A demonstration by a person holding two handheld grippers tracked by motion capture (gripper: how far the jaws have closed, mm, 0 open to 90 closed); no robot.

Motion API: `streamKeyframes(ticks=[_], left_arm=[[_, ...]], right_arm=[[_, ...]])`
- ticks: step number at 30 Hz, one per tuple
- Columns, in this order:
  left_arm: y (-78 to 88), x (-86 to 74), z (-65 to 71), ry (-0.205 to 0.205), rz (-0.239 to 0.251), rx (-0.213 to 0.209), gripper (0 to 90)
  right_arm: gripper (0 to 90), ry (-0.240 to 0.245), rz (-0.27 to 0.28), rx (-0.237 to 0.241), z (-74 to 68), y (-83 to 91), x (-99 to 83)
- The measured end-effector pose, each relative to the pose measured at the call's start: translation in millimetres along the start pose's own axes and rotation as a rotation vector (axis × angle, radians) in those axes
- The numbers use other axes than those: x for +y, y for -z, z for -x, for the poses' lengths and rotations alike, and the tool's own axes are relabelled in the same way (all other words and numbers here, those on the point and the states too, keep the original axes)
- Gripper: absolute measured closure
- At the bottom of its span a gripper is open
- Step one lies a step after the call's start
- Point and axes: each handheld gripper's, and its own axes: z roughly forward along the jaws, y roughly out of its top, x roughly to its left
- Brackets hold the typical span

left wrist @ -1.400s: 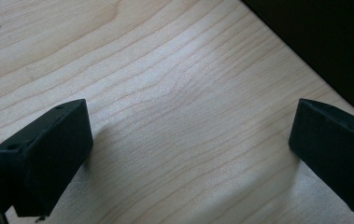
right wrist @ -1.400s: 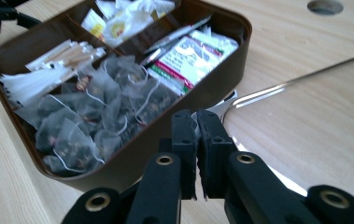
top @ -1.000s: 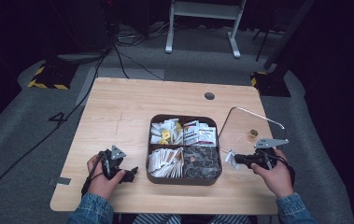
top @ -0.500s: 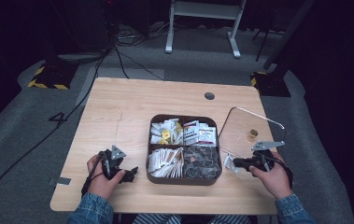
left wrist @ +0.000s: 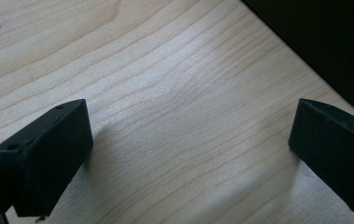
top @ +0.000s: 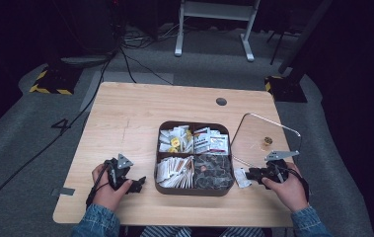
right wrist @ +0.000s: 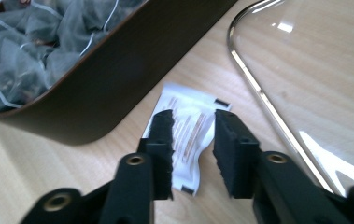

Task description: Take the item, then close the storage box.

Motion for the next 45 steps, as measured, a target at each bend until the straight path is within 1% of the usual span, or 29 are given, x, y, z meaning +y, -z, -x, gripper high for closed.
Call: streamKeyframes(ticks=[2,6,9,14,16,20,24,25,29,32,34,36,40,44,45], left_arm=[[0.0,0.0,0.0,0.0,0.0,0.0,0.0],[0.0,0.0,0.0,0.0,0.0,0.0,0.0],[0.0,0.0,0.0,0.0,0.0,0.0,0.0],[0.0,0.0,0.0,0.0,0.0,0.0,0.0],[0.0,0.0,0.0,0.0,-0.001,0.0,0.0],[-0.1,0.1,-0.2,-0.001,-0.001,-0.001,0.0],[-0.1,0.1,-0.2,-0.002,-0.001,-0.001,0.0],[0.0,0.1,-0.2,-0.002,-0.001,-0.001,0.0],[-0.3,0.5,-0.3,-0.001,0.0,-0.001,0.0],[-0.8,1.0,-0.5,0.001,-0.001,-0.002,0.0],[-0.8,1.0,-0.5,0.001,-0.001,-0.002,0.0],[-0.8,0.9,-0.5,0.001,-0.001,-0.002,0.0],[-0.7,0.7,-0.3,0.002,0.0,0.0,0.1],[-0.6,0.7,-0.2,0.003,0.0,0.0,0.0],[-0.5,0.5,-0.3,0.002,0.001,0.001,0.1]], right_arm=[[64.8,-0.006,0.014,-0.006,0.4,1.9,0.7],[59.9,0.002,0.055,-0.027,1.9,5.9,2.4],[54.3,0.015,0.1,-0.045,2.0,9.2,4.0],[52.5,0.028,0.151,-0.067,1.4,16.6,9.6],[51.6,0.032,0.162,-0.073,0.9,19.4,11.9],[47.0,0.039,0.199,-0.085,-0.9,23.7,16.5],[44.3,0.039,0.217,-0.088,-2.1,26.2,20.4],[43.8,0.045,0.222,-0.09,-1.7,26.8,21.4],[42.0,0.044,0.231,-0.1,0.7,29.9,26.0],[41.4,0.055,0.229,-0.118,3.4,33.8,31.6],[41.0,0.053,0.227,-0.128,4.7,36.2,35.3],[40.8,0.06,0.224,-0.135,6.5,36.8,37.5],[40.5,0.057,0.218,-0.144,10.4,37.0,43.6],[39.6,0.057,0.23,-0.184,18.6,38.0,53.1],[39.5,0.047,0.229,-0.193,21.3,37.8,54.9]])
